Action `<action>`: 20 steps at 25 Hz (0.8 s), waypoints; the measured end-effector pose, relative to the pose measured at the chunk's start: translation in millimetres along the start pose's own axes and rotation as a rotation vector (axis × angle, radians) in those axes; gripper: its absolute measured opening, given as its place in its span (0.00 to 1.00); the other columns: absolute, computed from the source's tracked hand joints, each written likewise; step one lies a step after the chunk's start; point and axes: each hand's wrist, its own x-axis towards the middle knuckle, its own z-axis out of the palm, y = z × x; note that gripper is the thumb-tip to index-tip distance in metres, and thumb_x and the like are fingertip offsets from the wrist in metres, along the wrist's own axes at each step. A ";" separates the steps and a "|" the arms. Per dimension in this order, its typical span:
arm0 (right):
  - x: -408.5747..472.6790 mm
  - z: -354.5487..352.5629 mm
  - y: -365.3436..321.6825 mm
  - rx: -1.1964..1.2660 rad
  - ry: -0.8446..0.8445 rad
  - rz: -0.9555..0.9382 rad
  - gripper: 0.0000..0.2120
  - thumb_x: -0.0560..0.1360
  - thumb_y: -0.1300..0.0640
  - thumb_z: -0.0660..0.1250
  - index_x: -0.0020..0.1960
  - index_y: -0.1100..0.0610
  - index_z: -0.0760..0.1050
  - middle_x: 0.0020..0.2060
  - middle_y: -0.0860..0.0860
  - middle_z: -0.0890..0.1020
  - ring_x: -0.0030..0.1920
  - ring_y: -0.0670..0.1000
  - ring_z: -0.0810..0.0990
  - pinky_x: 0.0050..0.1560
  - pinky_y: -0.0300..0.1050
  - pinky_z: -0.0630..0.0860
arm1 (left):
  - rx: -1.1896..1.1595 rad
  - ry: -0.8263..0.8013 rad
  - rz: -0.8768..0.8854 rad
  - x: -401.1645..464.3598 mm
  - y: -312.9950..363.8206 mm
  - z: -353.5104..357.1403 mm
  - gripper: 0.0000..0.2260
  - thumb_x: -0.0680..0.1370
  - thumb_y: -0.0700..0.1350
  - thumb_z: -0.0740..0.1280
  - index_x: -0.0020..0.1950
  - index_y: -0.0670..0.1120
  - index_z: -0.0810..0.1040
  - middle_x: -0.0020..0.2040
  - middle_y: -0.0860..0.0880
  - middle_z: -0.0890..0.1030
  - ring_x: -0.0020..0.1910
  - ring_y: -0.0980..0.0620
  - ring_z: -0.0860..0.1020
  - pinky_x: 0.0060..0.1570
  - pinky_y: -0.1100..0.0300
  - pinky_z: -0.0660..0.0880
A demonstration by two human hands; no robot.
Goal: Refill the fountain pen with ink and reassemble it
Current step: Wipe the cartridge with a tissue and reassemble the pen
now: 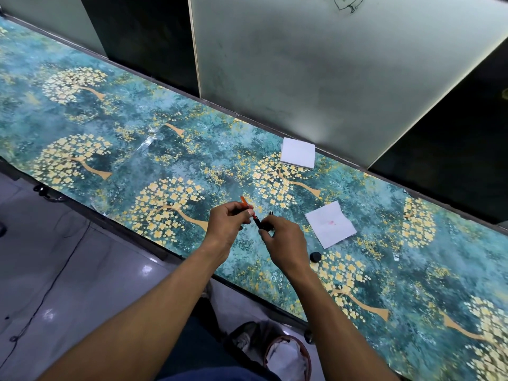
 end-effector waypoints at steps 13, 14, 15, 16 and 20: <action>-1.7 -6.4 1.3 0.047 0.029 -0.026 0.04 0.76 0.54 0.71 0.51 0.49 0.81 0.46 0.46 0.84 0.43 0.50 0.82 0.44 0.51 0.79 | -0.006 0.000 0.116 -7.1 11.0 6.5 0.05 0.75 0.36 0.72 0.50 0.40 0.84 0.43 0.45 0.85 0.37 0.58 0.81 0.36 0.70 0.74; -2.2 -6.9 1.7 0.050 0.030 -0.031 0.04 0.76 0.54 0.71 0.51 0.49 0.81 0.46 0.46 0.84 0.43 0.50 0.82 0.45 0.51 0.79 | -0.011 -0.002 0.122 -7.5 11.4 7.5 0.05 0.75 0.36 0.72 0.50 0.39 0.84 0.43 0.45 0.85 0.36 0.60 0.81 0.35 0.71 0.74; -2.7 -7.2 2.1 0.053 0.030 -0.032 0.05 0.76 0.54 0.71 0.51 0.49 0.81 0.46 0.46 0.84 0.43 0.50 0.82 0.45 0.51 0.79 | -0.017 -0.006 0.124 -7.4 11.2 8.3 0.05 0.75 0.35 0.72 0.51 0.38 0.84 0.44 0.45 0.85 0.37 0.60 0.81 0.36 0.71 0.74; -2.9 -7.4 2.5 0.057 0.035 -0.030 0.05 0.76 0.54 0.71 0.52 0.49 0.81 0.46 0.46 0.84 0.43 0.50 0.82 0.45 0.51 0.79 | -0.021 -0.011 0.126 -6.9 10.6 8.9 0.05 0.75 0.35 0.71 0.51 0.38 0.84 0.44 0.45 0.85 0.37 0.60 0.81 0.36 0.71 0.75; -3.8 -8.8 5.5 0.088 0.073 -0.024 0.05 0.76 0.54 0.71 0.52 0.50 0.82 0.46 0.47 0.85 0.41 0.49 0.81 0.44 0.49 0.78 | -0.022 -0.023 0.133 -6.1 8.7 9.6 0.05 0.75 0.35 0.72 0.50 0.39 0.84 0.43 0.45 0.85 0.38 0.58 0.82 0.37 0.71 0.75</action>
